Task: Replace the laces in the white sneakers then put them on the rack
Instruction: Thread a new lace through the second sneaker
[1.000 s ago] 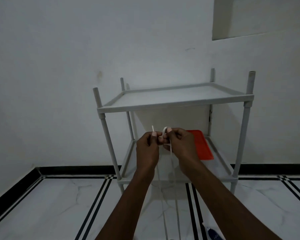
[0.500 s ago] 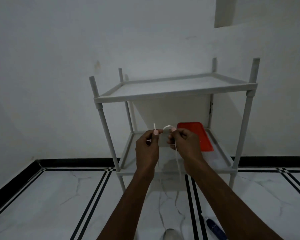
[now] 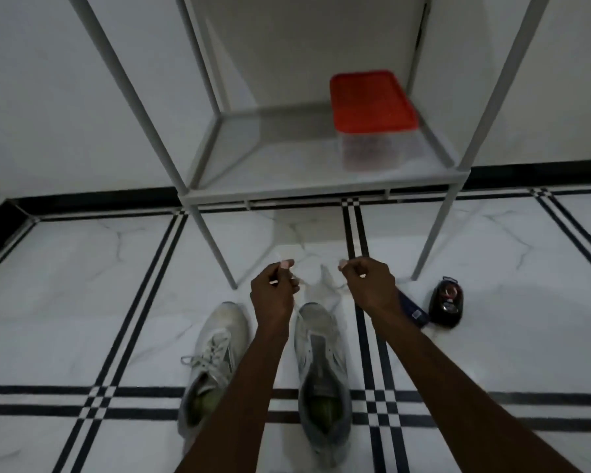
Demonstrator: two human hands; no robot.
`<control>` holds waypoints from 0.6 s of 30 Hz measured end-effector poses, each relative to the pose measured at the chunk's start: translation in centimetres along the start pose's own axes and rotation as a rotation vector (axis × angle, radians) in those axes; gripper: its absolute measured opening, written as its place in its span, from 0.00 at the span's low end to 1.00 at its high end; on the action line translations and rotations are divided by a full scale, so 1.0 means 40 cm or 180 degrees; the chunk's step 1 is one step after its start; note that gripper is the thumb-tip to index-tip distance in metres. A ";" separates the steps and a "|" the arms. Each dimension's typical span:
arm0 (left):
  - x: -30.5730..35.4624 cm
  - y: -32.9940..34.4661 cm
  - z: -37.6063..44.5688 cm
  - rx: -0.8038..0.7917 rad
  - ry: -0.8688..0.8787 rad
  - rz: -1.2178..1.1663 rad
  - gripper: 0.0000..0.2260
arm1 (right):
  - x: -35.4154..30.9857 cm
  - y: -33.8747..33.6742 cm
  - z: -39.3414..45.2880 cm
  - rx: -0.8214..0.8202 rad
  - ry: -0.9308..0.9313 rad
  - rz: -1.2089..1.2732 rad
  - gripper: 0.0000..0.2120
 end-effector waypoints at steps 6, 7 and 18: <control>-0.262 -0.095 0.035 0.0554 -0.0618 -0.0153 0.09 | 0.308 0.010 -0.090 0.0230 0.1080 0.0329 0.12; -0.290 -0.101 0.033 0.0605 -0.0727 -0.0113 0.11 | 0.348 0.010 -0.104 0.0337 0.1260 0.0446 0.11; -0.355 -0.046 -0.090 0.0381 -0.0680 0.0773 0.20 | 0.260 0.062 -0.161 0.0364 0.0343 -0.0866 0.27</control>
Point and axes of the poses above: each hand's wrist, its own z-axis towards the middle knuckle, its own y-axis out of the palm, x = y × z, the point moved 10 cm from there along z, towards the middle knuckle, and after that the axes turned 11 degrees about -y, right-handed, at the moved point
